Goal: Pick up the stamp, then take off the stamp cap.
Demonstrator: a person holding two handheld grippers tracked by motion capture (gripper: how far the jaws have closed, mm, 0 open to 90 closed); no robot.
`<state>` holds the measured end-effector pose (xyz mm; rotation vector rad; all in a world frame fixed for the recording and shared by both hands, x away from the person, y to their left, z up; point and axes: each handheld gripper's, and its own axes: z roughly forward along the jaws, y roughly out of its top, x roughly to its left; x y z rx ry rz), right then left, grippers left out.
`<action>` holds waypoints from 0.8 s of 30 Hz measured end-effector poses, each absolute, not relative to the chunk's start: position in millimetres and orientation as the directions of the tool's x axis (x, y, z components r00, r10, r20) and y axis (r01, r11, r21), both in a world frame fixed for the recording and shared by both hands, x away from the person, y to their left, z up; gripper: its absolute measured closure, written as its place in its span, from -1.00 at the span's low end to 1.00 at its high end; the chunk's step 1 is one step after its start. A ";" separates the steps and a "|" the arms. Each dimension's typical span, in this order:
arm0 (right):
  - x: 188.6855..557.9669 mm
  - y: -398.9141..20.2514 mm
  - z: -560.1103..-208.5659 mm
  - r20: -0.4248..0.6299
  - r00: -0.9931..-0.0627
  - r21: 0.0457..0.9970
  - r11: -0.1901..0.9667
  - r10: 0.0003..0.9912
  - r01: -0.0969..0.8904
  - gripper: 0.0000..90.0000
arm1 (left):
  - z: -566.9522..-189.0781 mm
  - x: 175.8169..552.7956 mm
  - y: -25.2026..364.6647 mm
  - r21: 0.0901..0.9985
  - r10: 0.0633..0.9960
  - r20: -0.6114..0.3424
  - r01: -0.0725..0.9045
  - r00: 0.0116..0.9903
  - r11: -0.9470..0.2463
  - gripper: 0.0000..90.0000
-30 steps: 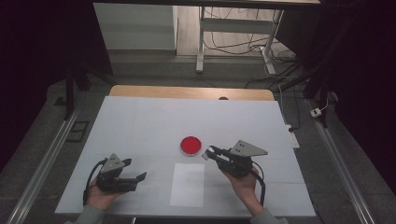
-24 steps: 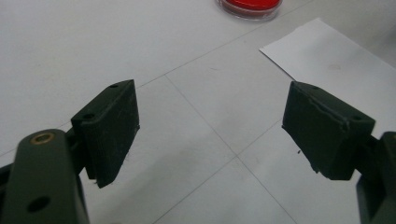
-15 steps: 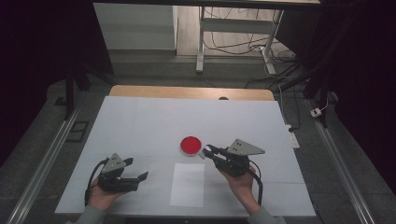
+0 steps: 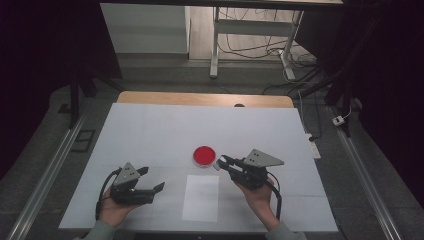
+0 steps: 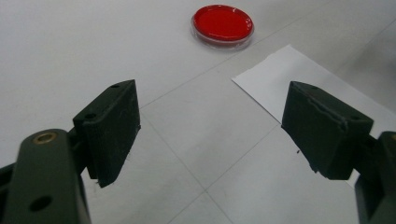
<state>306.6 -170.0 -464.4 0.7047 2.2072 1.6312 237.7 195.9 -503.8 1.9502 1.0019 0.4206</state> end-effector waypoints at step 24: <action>308.8 -168.5 -462.7 0.057 -0.840 0.955 0.217 0.539 0.204 0.67 | -478.4 247.6 162.0 0.824 0.752 0.002 0.425 0.659 -0.375 -0.54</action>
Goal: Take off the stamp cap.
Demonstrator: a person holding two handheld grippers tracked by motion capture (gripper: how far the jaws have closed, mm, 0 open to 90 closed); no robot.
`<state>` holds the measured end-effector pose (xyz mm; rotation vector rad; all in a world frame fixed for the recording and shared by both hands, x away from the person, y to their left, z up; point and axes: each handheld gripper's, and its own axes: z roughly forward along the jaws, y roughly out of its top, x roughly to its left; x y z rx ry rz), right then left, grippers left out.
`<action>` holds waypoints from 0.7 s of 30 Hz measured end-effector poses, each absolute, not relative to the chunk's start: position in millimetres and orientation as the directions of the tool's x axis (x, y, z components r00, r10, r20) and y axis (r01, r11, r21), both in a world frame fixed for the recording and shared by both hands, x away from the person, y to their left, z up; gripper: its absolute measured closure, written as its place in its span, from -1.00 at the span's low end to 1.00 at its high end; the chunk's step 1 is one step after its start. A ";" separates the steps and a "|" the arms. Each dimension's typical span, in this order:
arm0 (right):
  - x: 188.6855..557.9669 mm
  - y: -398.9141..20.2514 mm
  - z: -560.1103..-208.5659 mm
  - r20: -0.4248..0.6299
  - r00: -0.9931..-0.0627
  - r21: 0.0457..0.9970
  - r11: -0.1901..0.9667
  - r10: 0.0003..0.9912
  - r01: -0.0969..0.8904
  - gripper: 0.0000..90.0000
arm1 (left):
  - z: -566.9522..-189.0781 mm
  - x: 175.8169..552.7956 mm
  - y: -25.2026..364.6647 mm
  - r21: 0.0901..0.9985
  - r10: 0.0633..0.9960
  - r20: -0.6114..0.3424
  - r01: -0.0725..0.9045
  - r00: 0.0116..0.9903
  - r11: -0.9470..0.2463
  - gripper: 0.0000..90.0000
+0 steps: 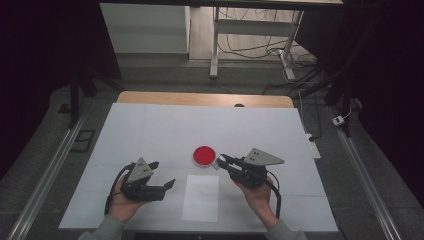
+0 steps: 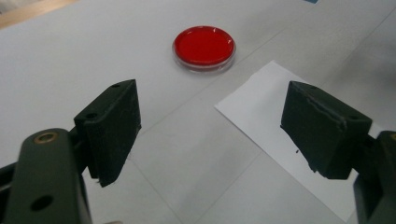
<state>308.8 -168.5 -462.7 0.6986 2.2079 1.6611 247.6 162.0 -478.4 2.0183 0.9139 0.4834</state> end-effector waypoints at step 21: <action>309.4 -169.4 -460.0 0.061 -0.838 0.959 0.202 0.542 0.200 0.67 | -462.3 266.6 141.4 0.841 0.757 0.021 0.397 0.653 -0.367 -0.52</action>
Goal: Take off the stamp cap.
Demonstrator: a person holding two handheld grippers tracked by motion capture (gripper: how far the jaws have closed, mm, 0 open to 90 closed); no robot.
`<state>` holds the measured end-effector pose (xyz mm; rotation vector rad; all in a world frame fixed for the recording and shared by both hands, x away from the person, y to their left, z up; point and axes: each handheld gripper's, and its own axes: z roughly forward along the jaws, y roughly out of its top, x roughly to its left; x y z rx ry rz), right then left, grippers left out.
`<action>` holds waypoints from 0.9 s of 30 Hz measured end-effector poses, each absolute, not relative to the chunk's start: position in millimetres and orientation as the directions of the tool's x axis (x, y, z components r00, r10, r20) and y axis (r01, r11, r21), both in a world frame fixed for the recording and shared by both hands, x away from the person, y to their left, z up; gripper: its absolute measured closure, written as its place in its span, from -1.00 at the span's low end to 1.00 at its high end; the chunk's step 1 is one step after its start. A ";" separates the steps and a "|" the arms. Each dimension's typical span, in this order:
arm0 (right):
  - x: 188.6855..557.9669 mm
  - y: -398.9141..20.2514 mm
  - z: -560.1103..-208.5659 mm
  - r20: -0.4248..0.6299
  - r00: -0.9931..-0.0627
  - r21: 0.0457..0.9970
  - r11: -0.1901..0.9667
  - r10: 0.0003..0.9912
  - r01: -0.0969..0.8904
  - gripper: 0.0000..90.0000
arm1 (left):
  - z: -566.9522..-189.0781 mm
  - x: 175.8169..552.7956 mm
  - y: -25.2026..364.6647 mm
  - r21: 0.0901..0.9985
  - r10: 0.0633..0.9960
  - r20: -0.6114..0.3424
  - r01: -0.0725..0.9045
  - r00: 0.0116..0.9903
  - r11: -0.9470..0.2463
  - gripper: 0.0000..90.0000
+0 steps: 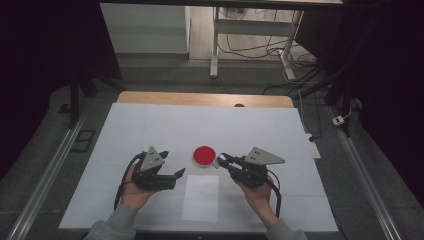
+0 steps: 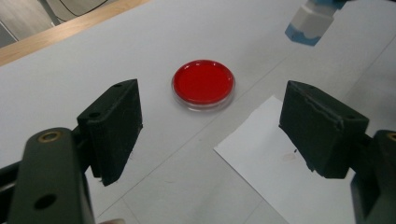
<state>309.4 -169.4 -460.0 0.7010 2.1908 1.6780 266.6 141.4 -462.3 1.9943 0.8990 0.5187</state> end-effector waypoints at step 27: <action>314.1 -169.7 -460.5 0.075 -0.835 0.962 0.181 0.545 0.205 0.67 | -473.8 270.7 110.4 0.830 0.705 0.038 0.370 0.709 -0.417 -0.52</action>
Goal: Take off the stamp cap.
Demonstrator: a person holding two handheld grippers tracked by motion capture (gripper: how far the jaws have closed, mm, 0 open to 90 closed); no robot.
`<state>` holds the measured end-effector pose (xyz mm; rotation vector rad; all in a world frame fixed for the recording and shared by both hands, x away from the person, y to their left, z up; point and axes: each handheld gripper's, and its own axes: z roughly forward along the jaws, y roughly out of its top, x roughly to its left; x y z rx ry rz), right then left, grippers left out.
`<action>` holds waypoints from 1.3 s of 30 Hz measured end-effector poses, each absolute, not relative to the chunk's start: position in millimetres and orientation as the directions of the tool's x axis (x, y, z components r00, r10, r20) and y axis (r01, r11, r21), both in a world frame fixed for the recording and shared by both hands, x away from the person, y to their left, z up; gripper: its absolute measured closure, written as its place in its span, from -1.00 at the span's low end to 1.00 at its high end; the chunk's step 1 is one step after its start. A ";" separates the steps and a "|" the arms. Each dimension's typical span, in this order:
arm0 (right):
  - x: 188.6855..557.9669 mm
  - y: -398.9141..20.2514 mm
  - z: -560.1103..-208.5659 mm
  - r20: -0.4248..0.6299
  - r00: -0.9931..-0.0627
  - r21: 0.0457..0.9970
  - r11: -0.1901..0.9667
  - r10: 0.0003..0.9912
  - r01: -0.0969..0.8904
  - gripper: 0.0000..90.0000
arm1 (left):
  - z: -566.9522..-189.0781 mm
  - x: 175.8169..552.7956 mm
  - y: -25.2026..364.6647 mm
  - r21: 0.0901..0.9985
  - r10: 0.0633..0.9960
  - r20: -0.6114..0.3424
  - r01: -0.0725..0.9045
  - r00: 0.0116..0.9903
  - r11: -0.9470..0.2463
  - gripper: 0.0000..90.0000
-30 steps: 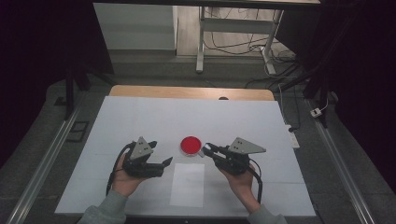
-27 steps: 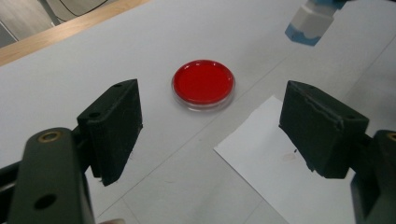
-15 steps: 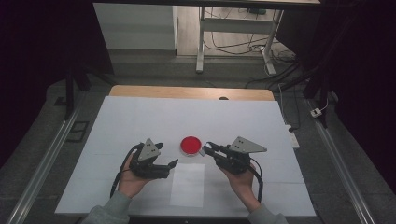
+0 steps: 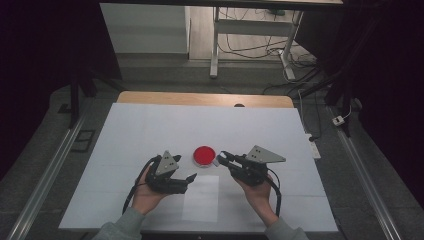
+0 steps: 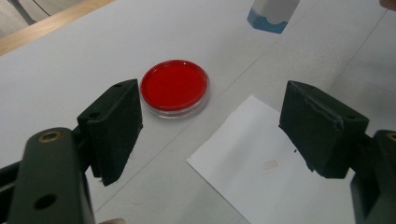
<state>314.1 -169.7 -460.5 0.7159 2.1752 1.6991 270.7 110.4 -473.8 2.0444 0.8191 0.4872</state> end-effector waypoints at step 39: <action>311.5 -165.1 -461.8 0.097 -0.830 0.961 0.167 0.549 0.223 0.67 | -480.4 277.7 65.6 0.829 0.691 0.094 0.328 0.717 -0.453 -0.48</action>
